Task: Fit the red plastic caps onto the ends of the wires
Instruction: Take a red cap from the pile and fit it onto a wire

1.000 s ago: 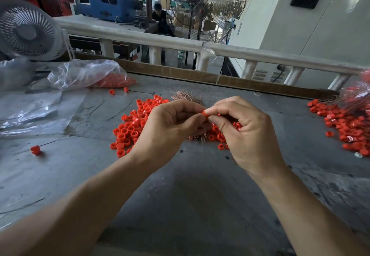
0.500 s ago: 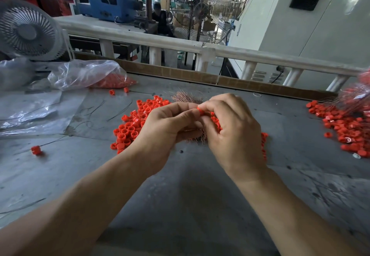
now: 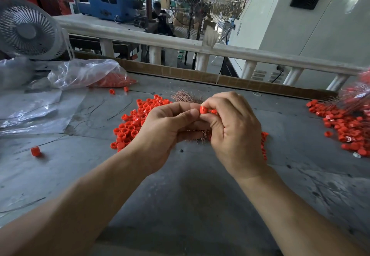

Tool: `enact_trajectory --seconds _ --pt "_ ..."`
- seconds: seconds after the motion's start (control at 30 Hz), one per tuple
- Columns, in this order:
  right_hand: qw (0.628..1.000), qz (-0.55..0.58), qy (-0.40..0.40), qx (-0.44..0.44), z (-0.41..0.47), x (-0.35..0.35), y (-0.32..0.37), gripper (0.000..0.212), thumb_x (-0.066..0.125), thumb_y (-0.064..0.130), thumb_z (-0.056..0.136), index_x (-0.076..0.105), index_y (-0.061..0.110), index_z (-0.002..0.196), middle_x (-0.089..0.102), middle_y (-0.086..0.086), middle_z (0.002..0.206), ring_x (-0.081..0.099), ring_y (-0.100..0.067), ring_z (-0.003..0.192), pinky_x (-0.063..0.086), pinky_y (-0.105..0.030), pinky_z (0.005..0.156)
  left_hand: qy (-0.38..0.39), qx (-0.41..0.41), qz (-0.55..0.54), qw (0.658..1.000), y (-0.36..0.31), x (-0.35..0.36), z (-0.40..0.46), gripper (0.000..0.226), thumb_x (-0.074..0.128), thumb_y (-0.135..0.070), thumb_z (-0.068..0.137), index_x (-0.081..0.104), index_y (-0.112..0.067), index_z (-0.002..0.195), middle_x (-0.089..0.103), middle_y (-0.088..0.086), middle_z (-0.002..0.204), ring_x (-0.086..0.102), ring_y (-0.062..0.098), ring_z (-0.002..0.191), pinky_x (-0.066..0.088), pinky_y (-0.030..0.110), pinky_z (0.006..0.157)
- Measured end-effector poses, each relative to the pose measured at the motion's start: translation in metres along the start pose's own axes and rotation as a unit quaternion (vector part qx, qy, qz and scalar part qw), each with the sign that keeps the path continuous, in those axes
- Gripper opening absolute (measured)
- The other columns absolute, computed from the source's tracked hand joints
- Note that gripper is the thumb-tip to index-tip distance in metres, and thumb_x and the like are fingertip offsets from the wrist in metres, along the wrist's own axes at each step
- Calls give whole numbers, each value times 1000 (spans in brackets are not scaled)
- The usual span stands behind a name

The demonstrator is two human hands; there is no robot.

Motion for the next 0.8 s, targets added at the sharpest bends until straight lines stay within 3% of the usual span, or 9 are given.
enact_trajectory --seconds 0.2,0.8 --pt "1000 16 3 0 -1 1 -2 6 69 9 93 71 4 92 66 -5 96 62 -28 90 51 -35 80 -14 -10 -7 1000 1 -2 0 23 68 -17 83 74 -4 101 74 16 93 72 22 86 60 38 85" --pt "1000 8 13 -14 -4 3 -2 5 70 8 94 73 3 94 67 -6 97 63 -30 90 52 -39 80 -44 -31 -17 998 1 -1 -3 16 71 -17 81 76 -7 94 77 19 95 76 20 81 61 26 68"
Point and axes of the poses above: each hand's wrist, its own z-axis towards the middle knuckle, its own x-axis out of the palm, y = z × x, the point moved 7 cm from there along z, towards the middle knuckle
